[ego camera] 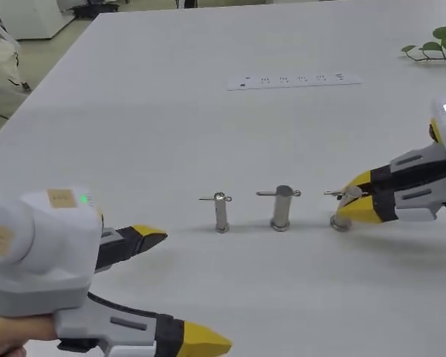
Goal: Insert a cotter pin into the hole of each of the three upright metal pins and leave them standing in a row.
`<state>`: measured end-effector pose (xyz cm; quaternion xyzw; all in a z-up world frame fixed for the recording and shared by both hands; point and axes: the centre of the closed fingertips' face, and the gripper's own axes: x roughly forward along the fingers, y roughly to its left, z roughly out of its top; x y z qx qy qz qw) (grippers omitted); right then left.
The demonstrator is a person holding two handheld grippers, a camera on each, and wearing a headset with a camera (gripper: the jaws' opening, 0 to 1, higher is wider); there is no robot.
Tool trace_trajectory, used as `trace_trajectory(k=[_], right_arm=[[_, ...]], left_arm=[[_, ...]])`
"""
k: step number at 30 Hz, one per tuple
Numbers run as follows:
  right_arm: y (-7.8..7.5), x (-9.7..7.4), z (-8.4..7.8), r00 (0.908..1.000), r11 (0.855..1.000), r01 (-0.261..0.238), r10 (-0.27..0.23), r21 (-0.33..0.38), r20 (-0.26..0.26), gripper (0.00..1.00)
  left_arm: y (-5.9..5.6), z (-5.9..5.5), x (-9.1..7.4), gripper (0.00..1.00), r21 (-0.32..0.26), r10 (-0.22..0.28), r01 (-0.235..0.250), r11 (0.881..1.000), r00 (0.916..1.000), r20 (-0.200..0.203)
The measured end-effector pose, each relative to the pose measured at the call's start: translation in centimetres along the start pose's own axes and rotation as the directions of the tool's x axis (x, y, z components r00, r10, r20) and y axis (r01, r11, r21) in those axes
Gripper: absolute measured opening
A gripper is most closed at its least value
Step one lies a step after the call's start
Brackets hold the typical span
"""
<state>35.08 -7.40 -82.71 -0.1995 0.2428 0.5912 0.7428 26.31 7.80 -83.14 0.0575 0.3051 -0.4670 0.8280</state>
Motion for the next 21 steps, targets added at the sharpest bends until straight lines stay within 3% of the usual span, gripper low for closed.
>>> trace_trajectory(k=[8, 13, 19, 21], right_arm=[[0.1, -0.1, 0.1, 0.9999, 1.0, 0.01, -0.01, 0.017, 0.013, 0.16], [0.7, -0.5, 0.6, 0.9993, 0.999, 0.003, -0.005, 0.053, 0.038, 0.24], [0.3, -1.4, 1.2, 0.9948, 0.995, 0.075, -0.079, 0.07, 0.063, 0.44], [0.5, -1.8, 1.4, 0.9899, 0.988, 0.092, -0.104, 0.124, 0.096, 0.47]], left_arm=[[-0.1, 0.1, 0.0, 0.96, -0.001, 0.0, 0.0, 1.0, 1.0, 0.002], [-0.2, 0.4, 0.0, 0.96, -0.004, 0.001, -0.001, 1.0, 1.0, 0.008], [-0.5, 0.6, 0.0, 0.96, -0.001, 0.004, -0.004, 1.0, 0.9997, 0.022], [-0.4, 0.8, -0.1, 0.96, 0.003, 0.011, -0.012, 1.0, 0.9996, 0.027]])
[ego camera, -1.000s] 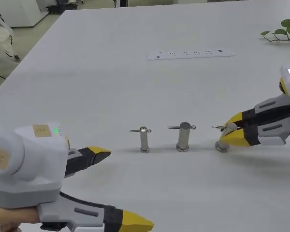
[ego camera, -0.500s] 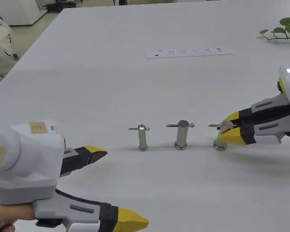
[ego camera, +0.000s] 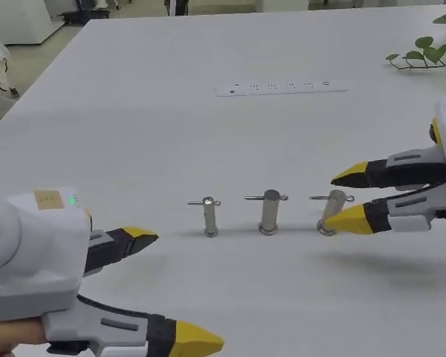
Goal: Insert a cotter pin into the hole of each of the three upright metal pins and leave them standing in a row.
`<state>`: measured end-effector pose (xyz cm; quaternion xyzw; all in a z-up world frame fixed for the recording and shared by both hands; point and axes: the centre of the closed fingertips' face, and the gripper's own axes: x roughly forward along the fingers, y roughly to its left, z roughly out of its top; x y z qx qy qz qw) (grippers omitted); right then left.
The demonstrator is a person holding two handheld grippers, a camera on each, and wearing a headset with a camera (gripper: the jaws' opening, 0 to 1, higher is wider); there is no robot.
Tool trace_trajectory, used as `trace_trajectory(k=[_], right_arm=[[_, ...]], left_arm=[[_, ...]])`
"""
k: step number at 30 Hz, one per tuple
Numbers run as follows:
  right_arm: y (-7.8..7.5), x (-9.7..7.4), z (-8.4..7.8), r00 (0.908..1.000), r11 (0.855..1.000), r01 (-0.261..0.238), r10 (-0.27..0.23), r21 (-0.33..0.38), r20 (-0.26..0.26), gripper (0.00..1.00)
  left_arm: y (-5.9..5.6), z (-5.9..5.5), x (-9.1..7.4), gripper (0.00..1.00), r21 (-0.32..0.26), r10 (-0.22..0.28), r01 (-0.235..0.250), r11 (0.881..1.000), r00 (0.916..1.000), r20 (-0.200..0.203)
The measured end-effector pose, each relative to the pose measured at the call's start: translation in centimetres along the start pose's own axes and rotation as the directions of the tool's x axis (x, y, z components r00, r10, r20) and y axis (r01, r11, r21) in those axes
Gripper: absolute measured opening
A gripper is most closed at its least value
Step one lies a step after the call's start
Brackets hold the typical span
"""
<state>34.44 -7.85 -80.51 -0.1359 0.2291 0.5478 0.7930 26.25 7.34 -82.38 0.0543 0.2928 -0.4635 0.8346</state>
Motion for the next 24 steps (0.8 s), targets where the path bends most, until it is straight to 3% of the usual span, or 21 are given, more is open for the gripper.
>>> trace_trajectory(k=[3, 5, 10, 18, 21, 24], right_arm=[[0.3, -0.4, -0.1, 0.9994, 0.999, 0.03, -0.03, 0.022, 0.017, 0.55], [0.7, -0.8, 0.1, 0.9973, 0.995, 0.061, -0.064, 0.079, 0.037, 0.61], [1.4, -2.0, 0.7, 0.9893, 0.987, 0.11, -0.12, 0.114, 0.082, 0.74], [3.3, -3.2, 1.3, 0.9809, 0.972, 0.139, -0.161, 0.188, 0.109, 0.85], [3.8, -3.3, 1.1, 0.9797, 0.967, 0.144, -0.169, 0.21, 0.108, 0.94], [4.3, -3.6, 0.7, 0.9813, 0.964, 0.14, -0.165, 0.225, 0.099, 0.96]], left_arm=[[0.1, 0.6, -0.2, 0.96, -0.011, 0.014, -0.014, 1.0, 0.9994, 0.03], [0.2, 1.0, -0.4, 0.97, -0.013, 0.022, -0.021, 1.0, 0.9988, 0.045], [0.3, 1.5, -0.7, 0.97, -0.025, 0.035, -0.034, 0.999, 0.9969, 0.071], [0.5, 1.8, -1.1, 0.97, -0.024, 0.058, -0.056, 0.998, 0.9943, 0.089], [0.6, 1.6, -1.3, 0.96, -0.031, 0.065, -0.063, 0.998, 0.994, 0.088], [0.6, 1.6, -1.4, 0.96, -0.043, 0.073, -0.07, 0.997, 0.9929, 0.094]])
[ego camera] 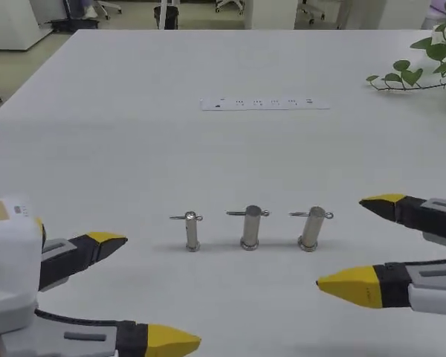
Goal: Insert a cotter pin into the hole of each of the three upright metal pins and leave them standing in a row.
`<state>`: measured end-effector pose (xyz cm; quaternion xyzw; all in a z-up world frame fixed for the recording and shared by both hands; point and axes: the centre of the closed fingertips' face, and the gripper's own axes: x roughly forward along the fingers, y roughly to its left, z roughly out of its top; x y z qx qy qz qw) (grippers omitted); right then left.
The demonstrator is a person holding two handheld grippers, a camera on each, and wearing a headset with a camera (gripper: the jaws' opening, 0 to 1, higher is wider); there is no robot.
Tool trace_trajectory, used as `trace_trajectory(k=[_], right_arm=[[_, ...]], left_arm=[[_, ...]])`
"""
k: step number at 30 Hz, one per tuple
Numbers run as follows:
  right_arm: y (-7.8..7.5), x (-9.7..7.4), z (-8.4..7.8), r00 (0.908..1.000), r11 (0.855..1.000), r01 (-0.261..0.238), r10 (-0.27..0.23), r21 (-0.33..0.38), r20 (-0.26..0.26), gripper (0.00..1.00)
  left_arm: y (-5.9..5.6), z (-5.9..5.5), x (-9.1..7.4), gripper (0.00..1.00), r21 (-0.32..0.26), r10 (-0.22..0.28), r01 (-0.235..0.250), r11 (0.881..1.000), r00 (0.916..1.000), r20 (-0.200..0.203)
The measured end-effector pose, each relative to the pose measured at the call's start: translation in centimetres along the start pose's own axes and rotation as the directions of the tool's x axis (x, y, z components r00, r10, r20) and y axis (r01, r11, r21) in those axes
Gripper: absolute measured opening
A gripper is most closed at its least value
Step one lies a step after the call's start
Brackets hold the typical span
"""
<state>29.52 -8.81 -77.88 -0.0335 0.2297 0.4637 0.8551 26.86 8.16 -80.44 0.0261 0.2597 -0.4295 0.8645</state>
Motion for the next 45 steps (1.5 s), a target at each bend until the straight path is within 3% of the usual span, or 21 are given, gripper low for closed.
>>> trace_trajectory(k=[7, 12, 17, 24, 32, 34, 35, 37, 42, 45], right_arm=[[-0.1, -1.1, -0.5, 0.9997, 0.999, 0.022, -0.022, 0.032, -0.014, 0.98], [0.1, -1.6, -0.3, 0.9995, 0.995, 0.027, -0.029, 0.098, 0.014, 0.99], [0.3, -1.8, -0.8, 0.9995, 0.994, 0.031, -0.031, 0.108, -0.001, 1.0], [0.6, -2.2, -2.2, 0.9988, 0.986, 0.048, -0.045, 0.163, -0.017, 1.0], [1.3, -2.2, -3.7, 0.9977, 0.981, 0.055, -0.047, 0.185, -0.05, 1.0], [1.5, -2.2, -3.7, 0.9978, 0.98, 0.052, -0.043, 0.193, -0.05, 1.0], [1.6, -2.2, -3.7, 0.9978, 0.979, 0.052, -0.043, 0.195, -0.051, 1.0], [1.8, -2.2, -3.9, 0.9974, 0.978, 0.047, -0.034, 0.201, -0.063, 1.0], [1.8, -2.2, -4.5, 0.9939, 0.983, 0.047, -0.029, 0.177, -0.107, 1.0], [1.5, -2.3, -4.6, 0.9924, 0.981, 0.057, -0.035, 0.184, -0.118, 1.0]], left_arm=[[0.1, -0.3, -0.3, 0.96, -0.016, 0.017, -0.017, 1.0, 0.9999, -0.003], [0.8, 0.1, -0.7, 0.98, -0.03, 0.07, -0.069, 0.997, 0.9971, 0.031], [0.7, 0.4, -1.1, 0.99, -0.046, 0.076, -0.074, 0.996, 0.9959, 0.05], [-0.1, -0.4, -1.4, 0.97, -0.059, 0.069, -0.069, 0.996, 0.9976, 0.009], [-0.9, -0.4, -1.5, 0.99, -0.091, 0.064, -0.063, 0.994, 0.9979, 0.009], [-1.4, -0.8, -1.4, 0.99, -0.125, 0.039, -0.041, 0.991, 0.9991, -0.017], [-1.5, -0.9, -1.4, 1.0, -0.121, 0.035, -0.038, 0.992, 0.9991, -0.023], [-1.4, -0.9, -1.4, 1.0, -0.058, 0.056, -0.057, 0.997, 0.9982, -0.021], [-1.3, -0.4, -1.6, 1.0, -0.075, 0.079, -0.078, 0.994, 0.9969, 0.002], [-1.4, -0.5, -1.7, 1.0, -0.068, 0.079, -0.079, 0.995, 0.9968, -0.012]])
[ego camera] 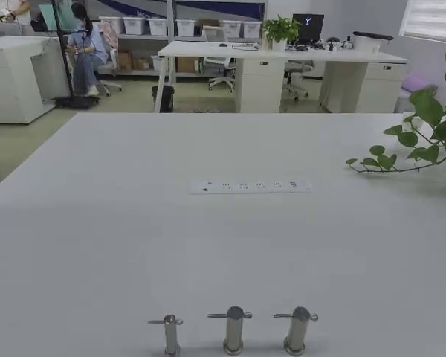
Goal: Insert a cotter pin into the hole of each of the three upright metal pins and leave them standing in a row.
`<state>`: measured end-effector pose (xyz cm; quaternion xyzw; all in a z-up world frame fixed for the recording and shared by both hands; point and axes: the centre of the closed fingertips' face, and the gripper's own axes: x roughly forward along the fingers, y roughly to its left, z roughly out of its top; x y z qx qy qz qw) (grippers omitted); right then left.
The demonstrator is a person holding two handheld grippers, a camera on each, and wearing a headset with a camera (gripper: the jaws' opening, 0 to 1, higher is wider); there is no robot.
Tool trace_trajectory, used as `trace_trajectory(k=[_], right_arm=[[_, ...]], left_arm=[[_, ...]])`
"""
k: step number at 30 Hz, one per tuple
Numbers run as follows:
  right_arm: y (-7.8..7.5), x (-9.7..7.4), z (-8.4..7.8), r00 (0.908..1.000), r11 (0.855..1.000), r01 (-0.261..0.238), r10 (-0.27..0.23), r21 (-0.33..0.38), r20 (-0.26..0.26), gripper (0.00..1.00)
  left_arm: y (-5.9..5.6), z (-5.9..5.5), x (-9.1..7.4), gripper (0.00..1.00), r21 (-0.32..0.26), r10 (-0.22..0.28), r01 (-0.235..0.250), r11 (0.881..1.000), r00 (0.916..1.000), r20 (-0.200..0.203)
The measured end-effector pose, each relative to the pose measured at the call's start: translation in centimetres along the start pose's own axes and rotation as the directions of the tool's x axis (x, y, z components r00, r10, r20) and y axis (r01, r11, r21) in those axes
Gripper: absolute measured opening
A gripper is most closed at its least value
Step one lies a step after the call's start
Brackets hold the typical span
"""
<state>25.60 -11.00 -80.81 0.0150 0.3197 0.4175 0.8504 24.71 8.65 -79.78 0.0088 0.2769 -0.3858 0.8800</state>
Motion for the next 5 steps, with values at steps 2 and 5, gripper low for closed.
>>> trace_trajectory(k=[2, 5], right_arm=[[-0.1, -0.08, -0.01, 1.0, 1.0, 0.0, 0.0, 0.002, -0.005, 1.0], [-0.17, -0.21, 0.01, 0.9999, 1.0, 0.003, -0.003, -0.004, -0.013, 1.0]], left_arm=[[0.04, -0.1, -0.11, 1.0, 0.007, 0.003, -0.003, 1.0, 1.0, -0.006], [0.5, -0.08, -0.37, 1.0, 0.026, 0.035, -0.034, 0.999, 0.9994, -0.01]])
